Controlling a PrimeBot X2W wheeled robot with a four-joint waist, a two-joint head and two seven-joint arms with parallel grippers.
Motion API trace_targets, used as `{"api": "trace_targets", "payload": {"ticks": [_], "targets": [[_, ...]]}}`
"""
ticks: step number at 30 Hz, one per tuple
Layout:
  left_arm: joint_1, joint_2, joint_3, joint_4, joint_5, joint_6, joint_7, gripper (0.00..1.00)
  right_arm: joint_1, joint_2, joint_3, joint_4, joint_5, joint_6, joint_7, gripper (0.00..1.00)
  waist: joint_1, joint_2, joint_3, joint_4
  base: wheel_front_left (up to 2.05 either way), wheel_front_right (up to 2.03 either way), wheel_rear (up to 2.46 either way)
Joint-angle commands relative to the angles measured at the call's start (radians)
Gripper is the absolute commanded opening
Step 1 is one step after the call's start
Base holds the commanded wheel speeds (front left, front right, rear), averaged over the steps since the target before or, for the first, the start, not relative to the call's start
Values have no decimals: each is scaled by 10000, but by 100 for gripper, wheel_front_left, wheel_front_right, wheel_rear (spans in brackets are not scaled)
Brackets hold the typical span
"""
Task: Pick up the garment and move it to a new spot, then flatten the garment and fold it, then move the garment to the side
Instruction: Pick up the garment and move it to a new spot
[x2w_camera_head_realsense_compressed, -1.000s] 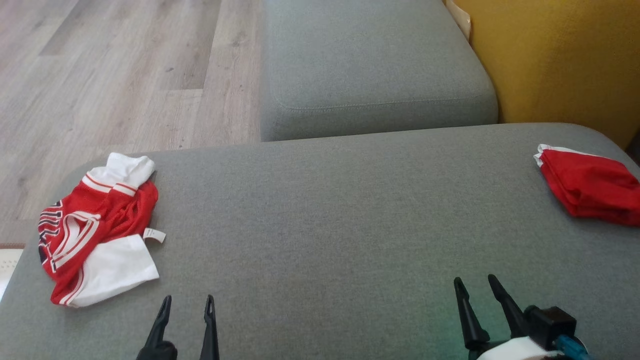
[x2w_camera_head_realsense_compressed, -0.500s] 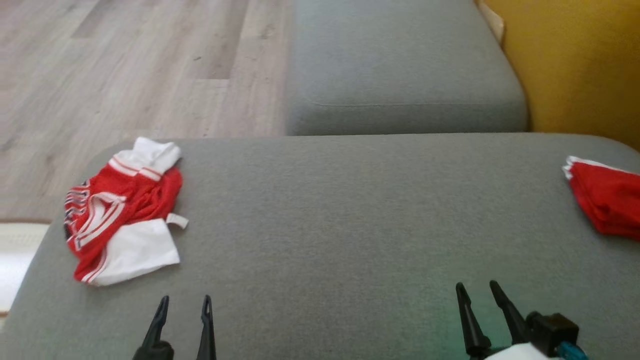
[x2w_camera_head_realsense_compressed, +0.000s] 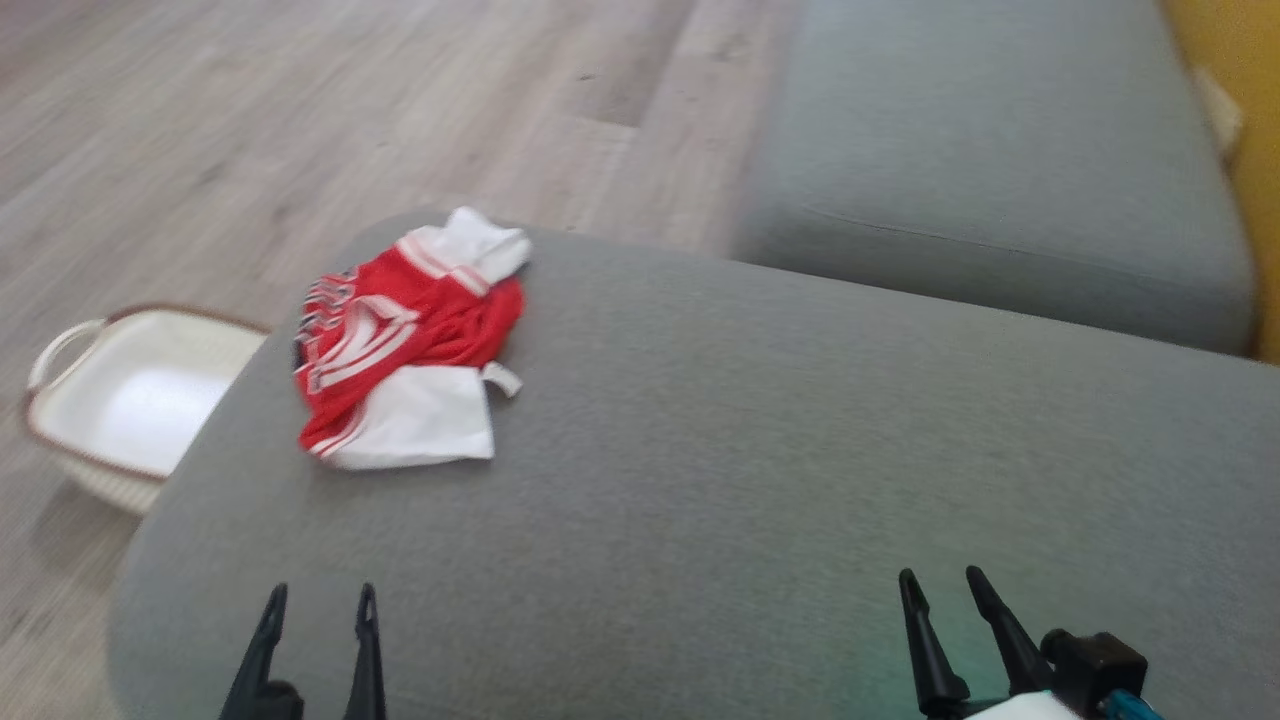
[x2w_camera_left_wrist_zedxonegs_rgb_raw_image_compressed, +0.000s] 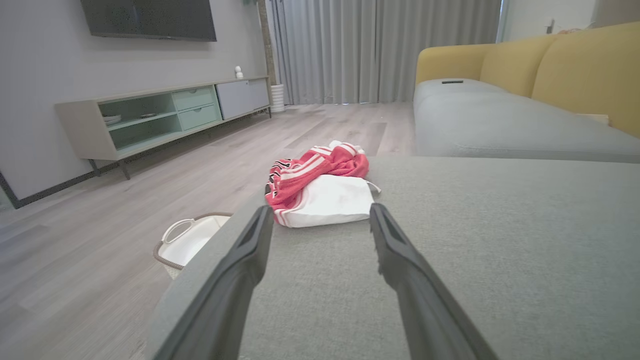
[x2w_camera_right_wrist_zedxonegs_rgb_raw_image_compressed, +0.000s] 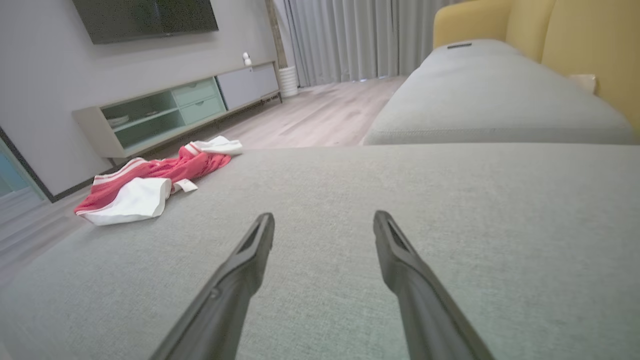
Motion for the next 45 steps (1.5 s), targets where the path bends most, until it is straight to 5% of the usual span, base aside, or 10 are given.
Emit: {"api": "trace_targets", "payload": {"ticks": [1, 12, 18, 24, 33, 40, 45], "targets": [[-332, -1, 386, -412, 19, 68, -51, 100, -489, -56, 244, -341, 24, 67, -114, 100, 0, 0, 196, 441, 0, 0, 0], [-496, 18, 841, -1333, -62, 376, -51, 100, -765, -118, 277, -294, -17, 67, -114, 100, 0, 0, 679, 944, 0, 0, 0], [-1828, 652, 1063, -1396, -253, -318, -51, 100, -633, -395, 205, -339, -191, 67, -114, 100, 0, 0, 1068, 871, 0, 0, 0], [-4659, 1501, 1168, -484, -533, -1291, 434, 100, -1212, -1351, 174, -610, -449, 67, -114, 100, 0, 0, 2479, 333, 0, 0, 0], [-9308, 1555, 619, 4022, -1603, -2761, 2490, 100, -1871, -2744, -5, -1015, -514, 67, -114, 100, 0, 0, 4245, -24, 0, 0, 0], [-11304, 1451, 617, 8248, -2240, -2969, 3619, 100, -2443, -3398, -20, -1528, -390, 67, 66, 100, 0, 0, 5364, -484, 0, 0, 0], [-11879, 1369, 806, 9973, -2551, -2906, 3232, 100, -2528, -3391, -278, -1826, -122, 67, 155, 100, 0, 0, 5891, -744, 0, 0, 0]]}}
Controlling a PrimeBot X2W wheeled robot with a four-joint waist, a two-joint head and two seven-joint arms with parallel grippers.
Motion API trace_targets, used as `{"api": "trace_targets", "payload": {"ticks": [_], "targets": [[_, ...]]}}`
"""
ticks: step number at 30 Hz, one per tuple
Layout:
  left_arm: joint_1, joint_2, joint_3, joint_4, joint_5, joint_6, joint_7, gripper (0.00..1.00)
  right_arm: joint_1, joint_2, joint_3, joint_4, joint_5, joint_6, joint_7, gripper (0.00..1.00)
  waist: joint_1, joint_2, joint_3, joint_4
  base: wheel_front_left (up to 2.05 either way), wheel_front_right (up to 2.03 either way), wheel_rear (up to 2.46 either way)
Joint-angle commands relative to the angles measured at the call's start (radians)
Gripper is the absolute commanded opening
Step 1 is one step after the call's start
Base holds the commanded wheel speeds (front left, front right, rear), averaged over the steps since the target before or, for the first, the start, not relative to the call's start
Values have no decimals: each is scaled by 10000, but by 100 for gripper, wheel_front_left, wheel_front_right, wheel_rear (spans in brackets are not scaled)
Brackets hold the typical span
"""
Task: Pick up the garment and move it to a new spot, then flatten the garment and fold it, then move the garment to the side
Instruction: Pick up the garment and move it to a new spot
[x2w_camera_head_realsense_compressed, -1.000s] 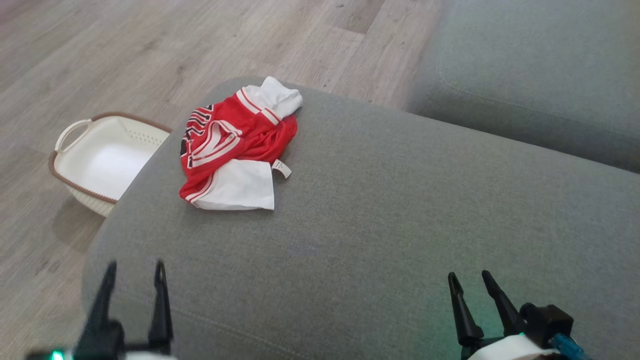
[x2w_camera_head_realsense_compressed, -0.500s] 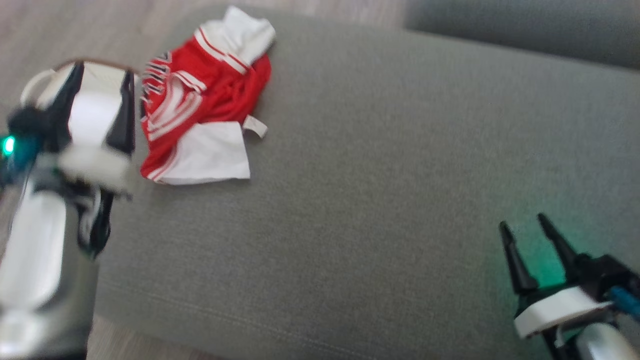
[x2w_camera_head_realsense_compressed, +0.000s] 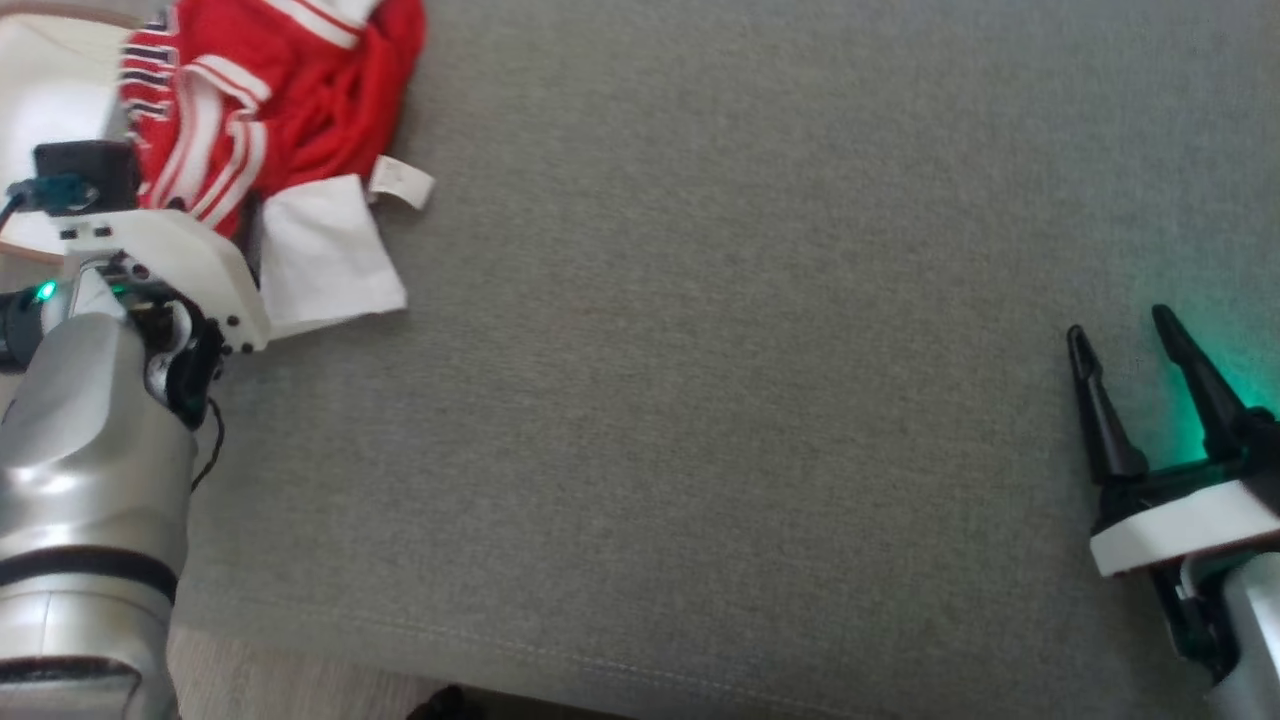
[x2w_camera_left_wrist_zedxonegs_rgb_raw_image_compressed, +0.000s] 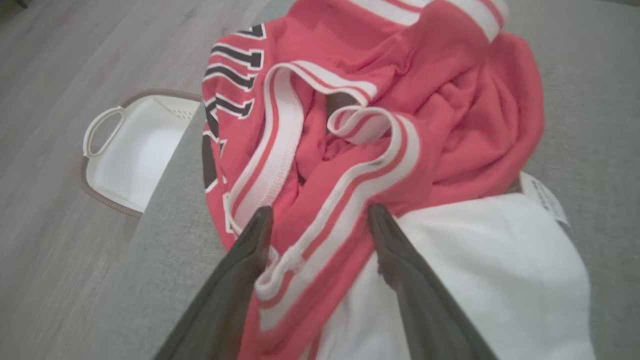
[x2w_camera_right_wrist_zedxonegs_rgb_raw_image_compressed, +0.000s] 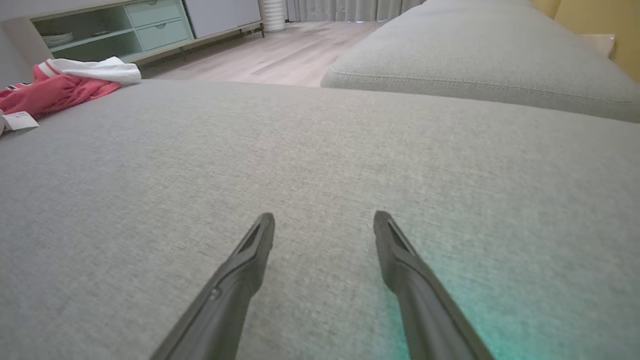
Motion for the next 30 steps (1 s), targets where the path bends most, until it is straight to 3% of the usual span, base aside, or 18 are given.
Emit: {"api": "trace_targets", "payload": {"ticks": [1, 2, 4, 10, 14, 21, 30], "targets": [[-510, 479, 346, -25, -53, 89, -261, 100, 12, -159, 68, -343, 55, 67, 20, 100, -1, 0, 319, -247, 0, 0, 0], [-580, 486, 282, 188, 11, 105, -455, 100, 37, -151, 29, -370, 51, 67, 16, 100, -1, 0, 374, -263, 0, 0, 0], [-704, 514, 119, 527, 168, 104, -912, 0, 76, -118, 7, -401, 21, 67, 5, 100, -1, 0, 420, -290, 0, 0, 0], [-1281, 716, -170, 900, 494, 144, -2717, 0, -18, 148, 42, -262, -8, 67, -67, 100, -1, 0, 172, -356, 0, 0, 0], [-1834, 805, -418, 387, 754, 107, -3266, 0, -111, 443, 206, 9, 50, 67, -159, 100, -1, 0, -377, -413, 0, 0, 0], [-2372, 755, -835, -1600, 919, -82, -3360, 0, -254, 1163, 507, 521, 421, 67, -239, 100, -1, 0, -1499, -835, 0, 0, 0], [-2852, 783, -2000, -4152, 723, -175, -2792, 0, -176, 2337, 796, 483, 1153, 67, -246, 100, -1, 0, -2799, -2379, 0, 0, 0]]}}
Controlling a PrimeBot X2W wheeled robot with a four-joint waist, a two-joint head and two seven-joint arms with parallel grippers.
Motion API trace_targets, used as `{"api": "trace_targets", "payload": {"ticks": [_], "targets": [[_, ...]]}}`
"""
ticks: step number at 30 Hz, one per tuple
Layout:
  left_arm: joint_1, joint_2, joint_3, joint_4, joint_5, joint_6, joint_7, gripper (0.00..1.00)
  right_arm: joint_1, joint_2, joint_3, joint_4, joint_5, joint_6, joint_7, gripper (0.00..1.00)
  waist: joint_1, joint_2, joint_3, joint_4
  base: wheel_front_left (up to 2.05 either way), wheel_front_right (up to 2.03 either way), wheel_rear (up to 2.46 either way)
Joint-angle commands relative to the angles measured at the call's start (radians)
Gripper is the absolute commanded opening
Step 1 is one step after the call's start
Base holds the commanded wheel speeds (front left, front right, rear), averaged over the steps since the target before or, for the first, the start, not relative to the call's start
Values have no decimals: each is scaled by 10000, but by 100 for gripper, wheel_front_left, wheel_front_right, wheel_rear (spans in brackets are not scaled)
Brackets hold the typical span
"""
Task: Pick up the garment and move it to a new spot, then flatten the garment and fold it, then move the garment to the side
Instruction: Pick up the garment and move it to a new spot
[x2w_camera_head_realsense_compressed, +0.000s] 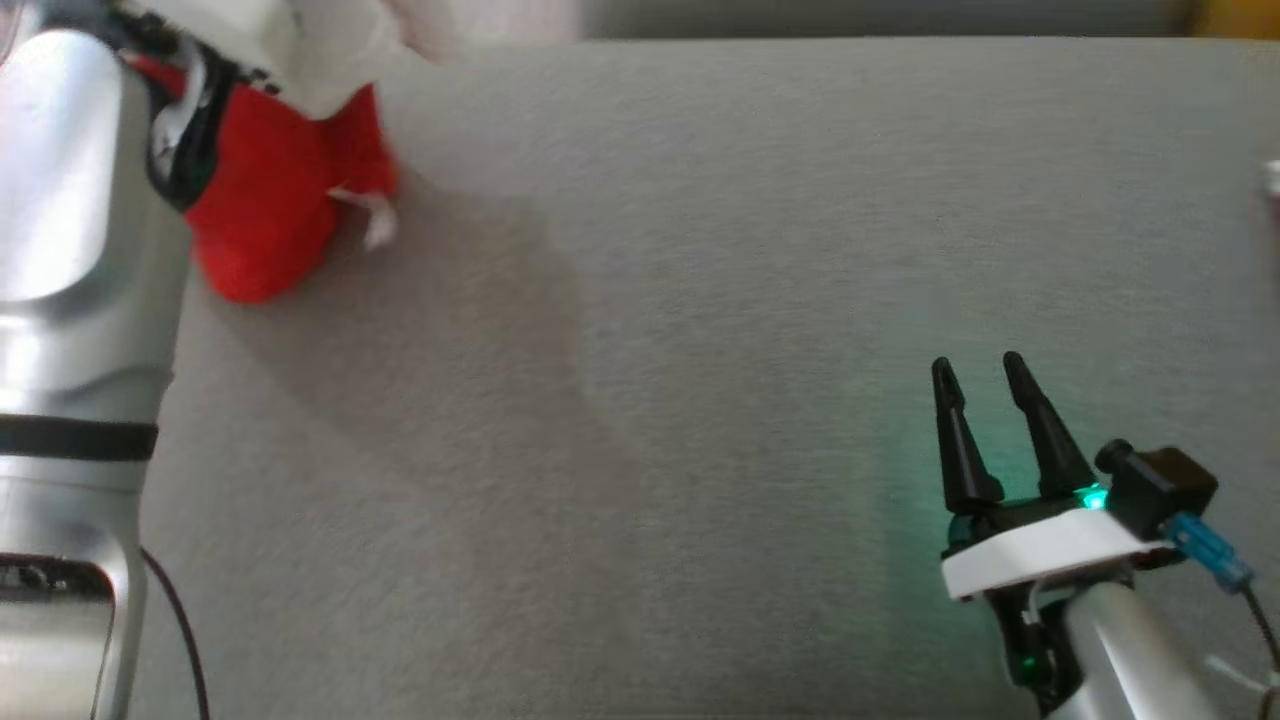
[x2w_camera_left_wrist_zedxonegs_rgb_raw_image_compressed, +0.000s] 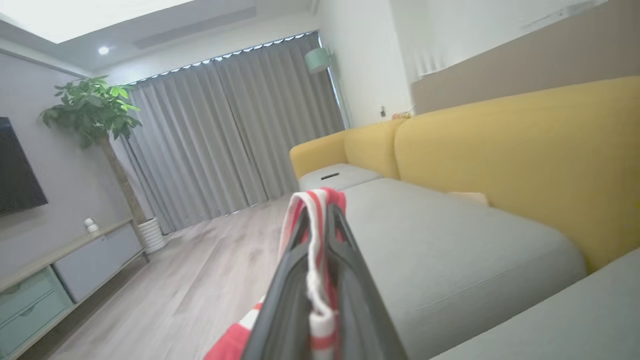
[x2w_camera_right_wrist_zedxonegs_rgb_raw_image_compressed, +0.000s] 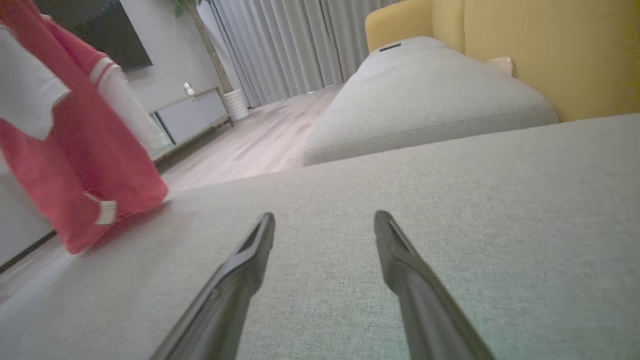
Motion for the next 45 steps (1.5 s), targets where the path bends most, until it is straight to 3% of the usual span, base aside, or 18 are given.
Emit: {"api": "trace_targets", "payload": {"ticks": [1, 5, 15, 22, 27, 28, 29, 30, 35, 40, 45], "targets": [[-662, 449, 105, -649, -195, -50, 209, 0, -53, 116, 227, -292, 184, 67, -110, 100, -1, 0, -660, -916, 0, 0, 0], [-536, 530, -442, -1678, -708, -53, 846, 0, -63, 351, 552, -333, 327, 67, -111, 100, -1, 0, -949, -2044, 0, 0, 0], [609, 119, -1251, -2298, -1327, -27, 1490, 0, -44, 438, 740, -432, 345, 67, -112, 100, -1, 0, -868, -3663, 0, 0, 0], [2292, -853, -2030, -980, -1501, 94, 995, 0, -78, 510, 945, -465, 303, 67, -112, 100, -1, 0, -241, -4043, 0, 0, 0], [3122, -1464, -2347, 635, -1407, 467, 38, 0, -186, 550, 1088, -439, 249, 67, -112, 100, -1, 0, -2, -4128, 0, 0, 0], [3251, -1614, -2256, 902, -1559, 552, -99, 28, -178, 559, 1071, -434, 248, 67, -112, 100, -1, 0, -15, -4093, 0, 0, 0], [3251, -1614, -2256, 902, -1559, 552, -99, 28, -178, 559, 1071, -434, 248, 67, -112, 100, -1, 0, -15, -4093, 0, 0, 0], [3341, -1736, -2213, 1116, -1658, 607, -212, 100, -152, 567, 1051, -422, 241, 67, -112, 100, -1, 0, -48, -4044, 0, 0, 0], [3752, -2076, -2265, 1190, -1644, 998, -520, 100, 121, 539, 1032, -255, 180, 67, -112, 100, -1, 0, -655, -3559, 0, 0, 0], [4925, -2110, -1905, -755, -1137, 1678, -534, 100, 548, 494, 913, -139, 169, 67, -112, 100, -1, 0, -1512, -2836, 0, 0, 0], [6519, -1591, -1386, -2473, -400, 2409, -536, 100, 762, 495, 721, -131, 112, 67, -112, 100, -1, 0, -2009, -2136, 0, 0, 0]]}}
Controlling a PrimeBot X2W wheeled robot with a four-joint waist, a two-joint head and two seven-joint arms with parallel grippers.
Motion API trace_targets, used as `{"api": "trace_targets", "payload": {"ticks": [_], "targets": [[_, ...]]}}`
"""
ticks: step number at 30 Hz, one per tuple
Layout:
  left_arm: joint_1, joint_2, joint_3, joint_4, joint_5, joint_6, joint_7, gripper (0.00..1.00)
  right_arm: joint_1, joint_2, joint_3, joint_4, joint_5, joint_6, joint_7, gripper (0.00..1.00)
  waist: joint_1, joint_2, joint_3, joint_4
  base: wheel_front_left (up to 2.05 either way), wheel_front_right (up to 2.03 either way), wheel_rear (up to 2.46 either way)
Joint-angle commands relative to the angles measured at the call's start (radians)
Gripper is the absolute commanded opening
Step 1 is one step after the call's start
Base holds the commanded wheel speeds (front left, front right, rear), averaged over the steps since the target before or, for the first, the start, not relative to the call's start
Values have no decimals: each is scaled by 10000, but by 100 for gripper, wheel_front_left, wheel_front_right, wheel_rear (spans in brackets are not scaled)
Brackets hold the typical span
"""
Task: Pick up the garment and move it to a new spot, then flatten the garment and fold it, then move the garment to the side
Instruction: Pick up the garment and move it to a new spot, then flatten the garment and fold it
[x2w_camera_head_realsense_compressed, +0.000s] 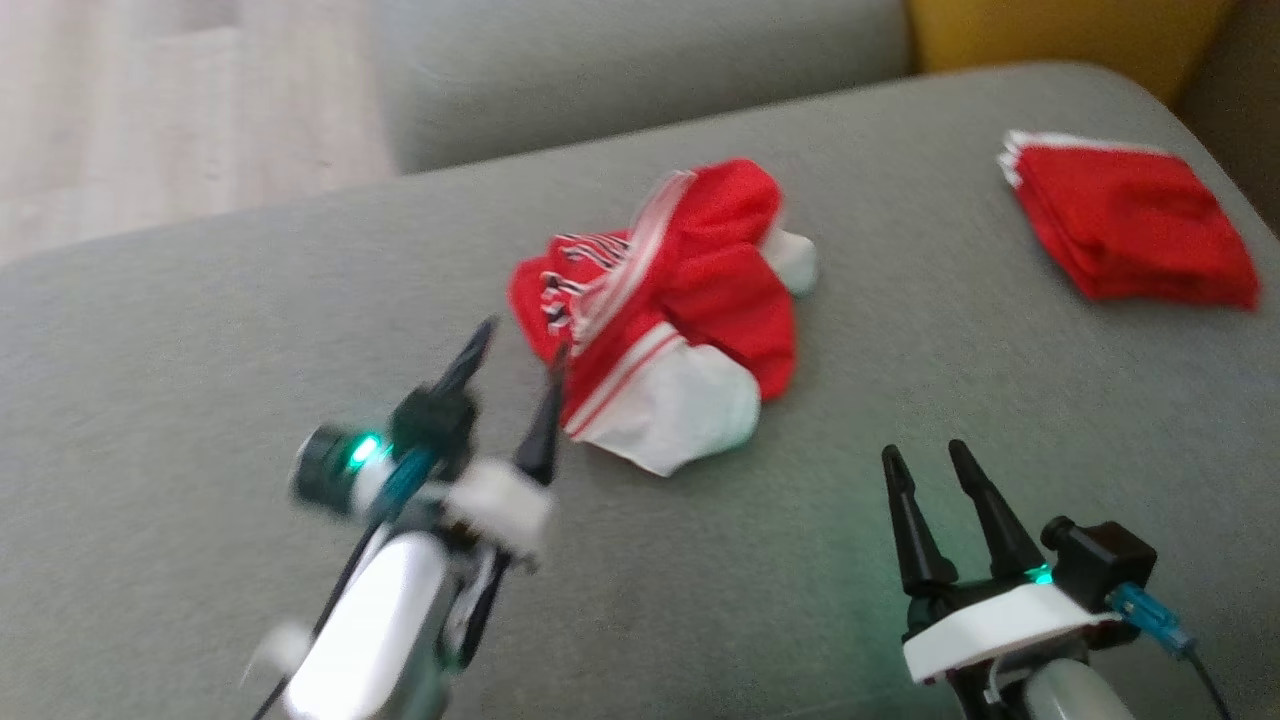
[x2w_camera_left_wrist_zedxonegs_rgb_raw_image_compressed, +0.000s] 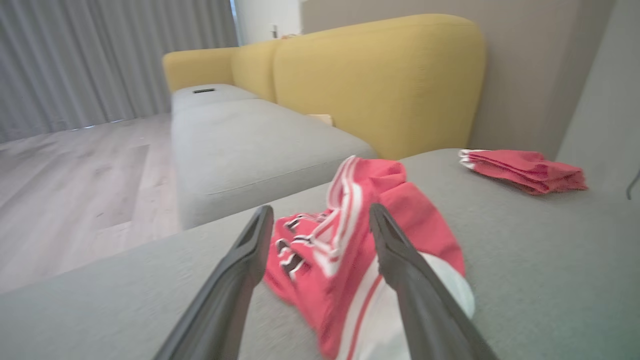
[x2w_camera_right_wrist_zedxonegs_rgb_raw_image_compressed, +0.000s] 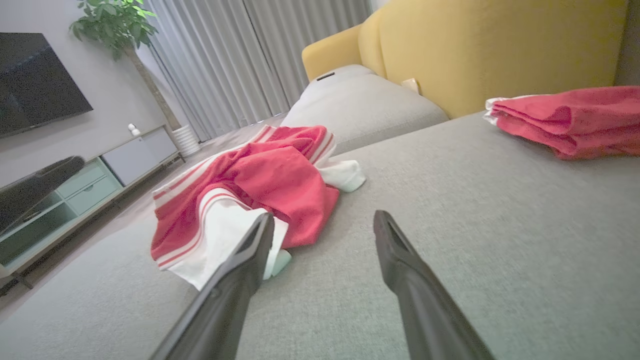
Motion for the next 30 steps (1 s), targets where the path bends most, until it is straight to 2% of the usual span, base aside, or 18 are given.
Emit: {"api": "trace_targets", "payload": {"ticks": [1, 7, 11, 16, 20, 30], "targets": [[77, 356, 615, -692, 128, 224, -122, 100, -257, -32, 115, -296, -143, 67, -110, 100, 0, 0, -530, 620, 0, 0, 0], [2176, 788, 1806, -2550, 493, 968, -123, 100, 21, 33, -384, -288, -370, 67, -110, 100, 0, 0, -898, 1277, 0, 0, 0], [3512, 967, 2525, -3593, 799, 1118, -123, 100, 296, 67, -637, -247, -578, 67, -110, 100, 0, 0, -1168, 1645, 0, 0, 0], [4977, 899, 3047, -4635, 1022, 995, -123, 100, 682, 94, -931, -322, -1101, 67, -110, 100, 0, 0, -1502, 1909, 0, 0, 0], [5867, 766, 3367, -4714, 1141, 797, -123, 100, 944, 142, -977, -448, -1483, 67, -110, 100, 0, 0, -1683, 1962, 0, 0, 0], [6221, 416, 3735, -4685, 1658, 498, -124, 100, 1226, 254, -1085, -587, -1802, 67, -110, 100, 0, 0, -1844, 1915, 0, 0, 0]]}}
